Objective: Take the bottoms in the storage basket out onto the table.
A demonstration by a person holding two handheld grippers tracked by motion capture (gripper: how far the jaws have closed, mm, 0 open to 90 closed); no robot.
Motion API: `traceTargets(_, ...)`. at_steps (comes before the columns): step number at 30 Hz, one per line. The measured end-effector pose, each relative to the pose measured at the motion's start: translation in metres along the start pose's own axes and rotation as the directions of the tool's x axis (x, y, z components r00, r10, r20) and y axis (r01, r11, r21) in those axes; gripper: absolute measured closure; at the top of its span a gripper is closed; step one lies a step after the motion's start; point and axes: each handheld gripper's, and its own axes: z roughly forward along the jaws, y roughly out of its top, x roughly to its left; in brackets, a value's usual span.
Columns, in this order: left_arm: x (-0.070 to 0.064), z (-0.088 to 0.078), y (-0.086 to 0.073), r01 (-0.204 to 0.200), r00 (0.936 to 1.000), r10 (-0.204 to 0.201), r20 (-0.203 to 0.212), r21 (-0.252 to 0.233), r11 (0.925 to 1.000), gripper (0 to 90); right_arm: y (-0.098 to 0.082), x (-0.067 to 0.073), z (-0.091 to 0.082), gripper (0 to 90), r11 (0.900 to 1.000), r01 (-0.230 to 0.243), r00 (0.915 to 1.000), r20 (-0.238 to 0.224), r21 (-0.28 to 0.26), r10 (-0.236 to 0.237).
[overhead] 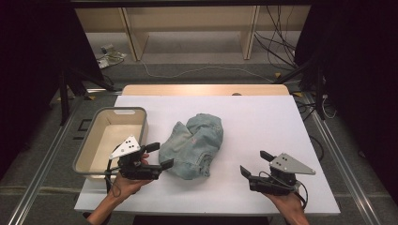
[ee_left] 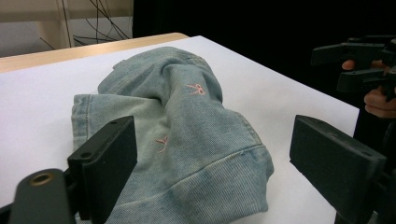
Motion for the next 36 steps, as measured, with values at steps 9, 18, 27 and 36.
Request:
traceTargets(9,-0.002,-0.003,-0.006,-0.014,0.9999,0.015,-0.003,0.028,0.9995,14.6,0.0,0.0,0.0,15.6,1.0,-0.004,1.0,0.007,0.004,0.004)
traceTargets(18,-0.001,-0.003,-0.01,-0.001,1.0,0.001,-0.004,0.044,0.999,14.6,0.0,0.0,0.0,15.5,1.0,-0.008,0.9999,0.009,0.01,0.008)
traceTargets(27,0.001,-0.006,-0.013,0.016,0.9998,-0.015,-0.015,0.058,0.9982,14.7,-0.001,0.0,0.001,15.5,1.0,-0.013,0.9998,0.015,0.024,0.012)
traceTargets(36,0.0,-0.007,-0.014,0.014,0.9997,-0.012,-0.022,0.07,0.9974,14.7,0.0,0.0,0.0,15.6,1.0,-0.012,0.9998,0.015,0.018,0.012)
